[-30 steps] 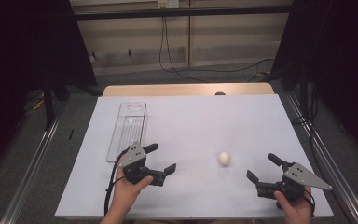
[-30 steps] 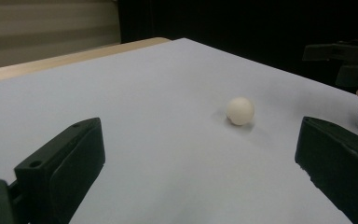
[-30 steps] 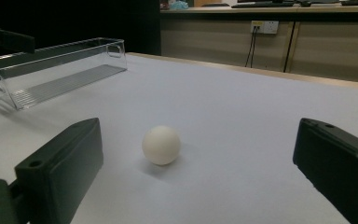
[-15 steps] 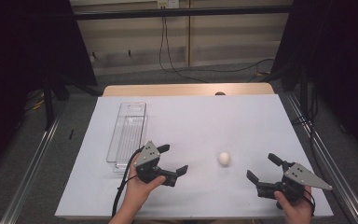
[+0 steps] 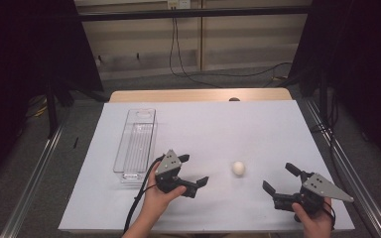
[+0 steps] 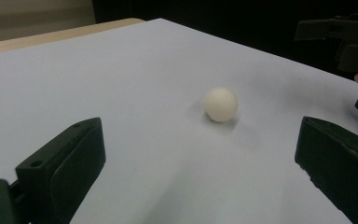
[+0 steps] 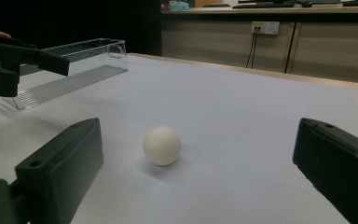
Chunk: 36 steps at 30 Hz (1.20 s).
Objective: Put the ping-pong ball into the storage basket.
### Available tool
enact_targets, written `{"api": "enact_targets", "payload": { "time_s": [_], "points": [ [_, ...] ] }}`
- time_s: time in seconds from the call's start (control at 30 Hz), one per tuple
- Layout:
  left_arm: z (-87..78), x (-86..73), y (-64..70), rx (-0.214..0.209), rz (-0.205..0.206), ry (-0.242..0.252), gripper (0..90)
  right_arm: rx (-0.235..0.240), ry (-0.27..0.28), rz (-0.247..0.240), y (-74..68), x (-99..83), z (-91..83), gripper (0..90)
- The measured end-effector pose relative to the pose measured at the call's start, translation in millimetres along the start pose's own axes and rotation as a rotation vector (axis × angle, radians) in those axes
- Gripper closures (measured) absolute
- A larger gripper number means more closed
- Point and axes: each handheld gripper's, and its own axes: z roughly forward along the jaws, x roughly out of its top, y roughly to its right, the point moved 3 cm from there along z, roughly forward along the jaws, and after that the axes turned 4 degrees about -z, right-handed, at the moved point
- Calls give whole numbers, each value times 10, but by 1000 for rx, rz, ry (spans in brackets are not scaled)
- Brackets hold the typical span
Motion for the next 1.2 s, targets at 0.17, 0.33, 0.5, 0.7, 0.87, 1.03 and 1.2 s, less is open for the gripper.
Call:
{"api": "enact_targets", "payload": {
  "time_s": [0.17, 0.33, 0.5, 0.7, 0.87, 1.03, 1.2],
  "points": [
    [79, -11, -1, -4, 0, -13, 18, 1, 0, 1, 1, 1, 0, 12],
    [157, -23, -13, -2, 3, -26, 20, -4, 0, 10, -2, 0, 3, 12],
    [214, -25, -17, 6, 0, -42, 20, 2, -1, 3, 0, -1, 1, 12],
    [304, 3, 14, -6, 6, -54, 20, -1, 2, 9, 0, 1, 5, 12],
    [385, 21, 23, -7, 3, -65, 20, 1, 0, 8, 5, 0, 1, 12],
    [468, 32, 33, -9, -2, -68, 20, 6, -2, 5, 5, -1, 1, 13],
    [534, 31, 35, 1, 1, -80, 22, 3, 0, 8, 5, 0, 3, 12]
  ]
}}
